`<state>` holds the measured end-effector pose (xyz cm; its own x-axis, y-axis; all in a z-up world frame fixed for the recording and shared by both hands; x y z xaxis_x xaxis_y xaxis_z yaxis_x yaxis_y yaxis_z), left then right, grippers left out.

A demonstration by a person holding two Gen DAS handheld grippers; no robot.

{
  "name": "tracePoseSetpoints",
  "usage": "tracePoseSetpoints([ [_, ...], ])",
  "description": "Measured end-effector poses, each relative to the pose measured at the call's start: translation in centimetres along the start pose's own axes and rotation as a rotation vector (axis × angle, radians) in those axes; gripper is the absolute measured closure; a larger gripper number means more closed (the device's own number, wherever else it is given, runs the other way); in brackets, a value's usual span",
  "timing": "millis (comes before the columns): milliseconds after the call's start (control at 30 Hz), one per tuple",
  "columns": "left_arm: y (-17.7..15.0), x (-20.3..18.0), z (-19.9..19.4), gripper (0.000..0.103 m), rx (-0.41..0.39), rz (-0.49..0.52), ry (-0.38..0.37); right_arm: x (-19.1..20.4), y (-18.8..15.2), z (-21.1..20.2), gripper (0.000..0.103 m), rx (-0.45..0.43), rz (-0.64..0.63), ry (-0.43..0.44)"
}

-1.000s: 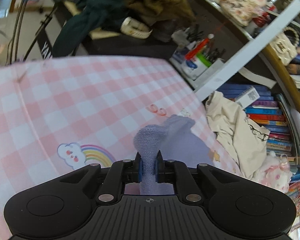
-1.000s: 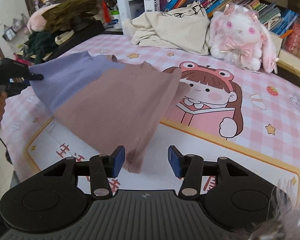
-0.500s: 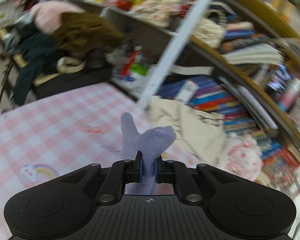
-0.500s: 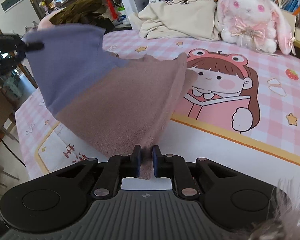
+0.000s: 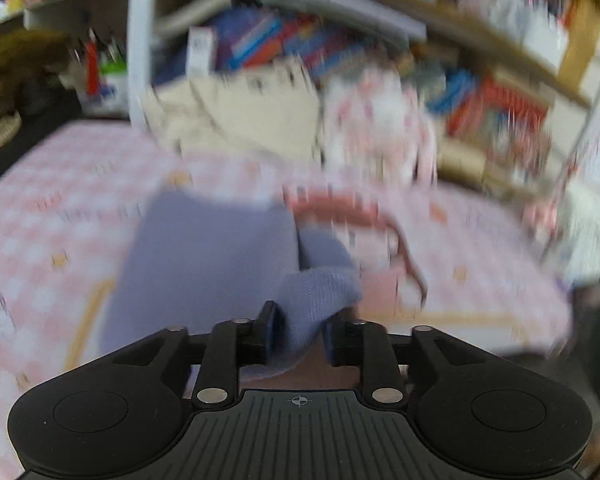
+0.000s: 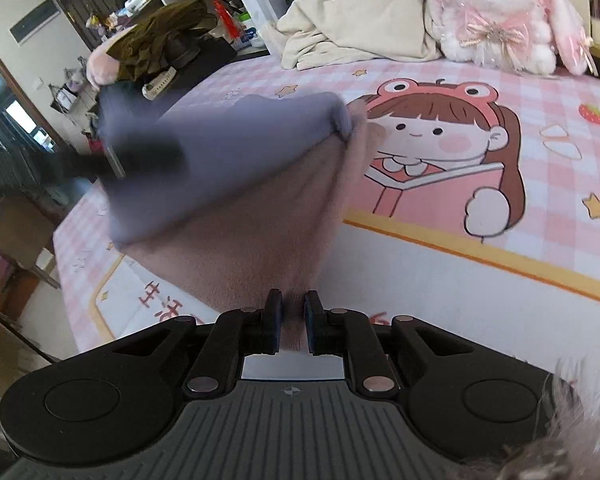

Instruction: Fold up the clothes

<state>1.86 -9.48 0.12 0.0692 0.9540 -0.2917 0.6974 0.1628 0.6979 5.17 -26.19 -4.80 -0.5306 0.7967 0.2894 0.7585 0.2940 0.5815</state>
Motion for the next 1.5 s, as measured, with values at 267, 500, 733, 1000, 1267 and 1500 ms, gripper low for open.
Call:
tracePoseSetpoints([
  [267,-4.5,-2.5,1.9,0.020,0.089,0.174,-0.031,-3.2,0.3,-2.1,0.074,-0.027,0.112,0.035],
  [500,-4.5,-4.1,-1.9,0.020,0.005,0.270,-0.052,-4.4,3.6,-2.8,0.062,-0.086,0.213,0.060],
  [733,-2.7,-0.7,-6.6,0.020,-0.131,0.247,0.091,-2.5,7.6,-0.1,0.060,-0.089,0.262,0.126],
  [1000,-3.6,4.0,-4.0,0.021,-0.025,0.173,0.214,-0.5,10.4,4.4,0.087,-0.065,0.208,0.099],
  [1267,-4.9,3.6,-2.4,0.021,0.044,0.241,0.161,2.7,9.1,2.7,0.094,-0.245,-0.104,-0.148],
  [1500,-4.4,3.2,-4.4,0.020,0.015,0.348,0.139,-1.2,8.0,0.8,0.062,-0.202,0.199,-0.111],
])
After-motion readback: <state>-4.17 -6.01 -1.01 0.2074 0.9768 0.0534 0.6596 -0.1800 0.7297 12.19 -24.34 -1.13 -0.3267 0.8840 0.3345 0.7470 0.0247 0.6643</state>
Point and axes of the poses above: each gripper's, at about its wrist camera, not at the fingertips, and z roughly the way its jaws point, x to its left, y to its top, the point moved 2 cm from there along z, roughly the way its jaws point, and after that the axes turned 10 degrees about -y, right-handed, at the moved point
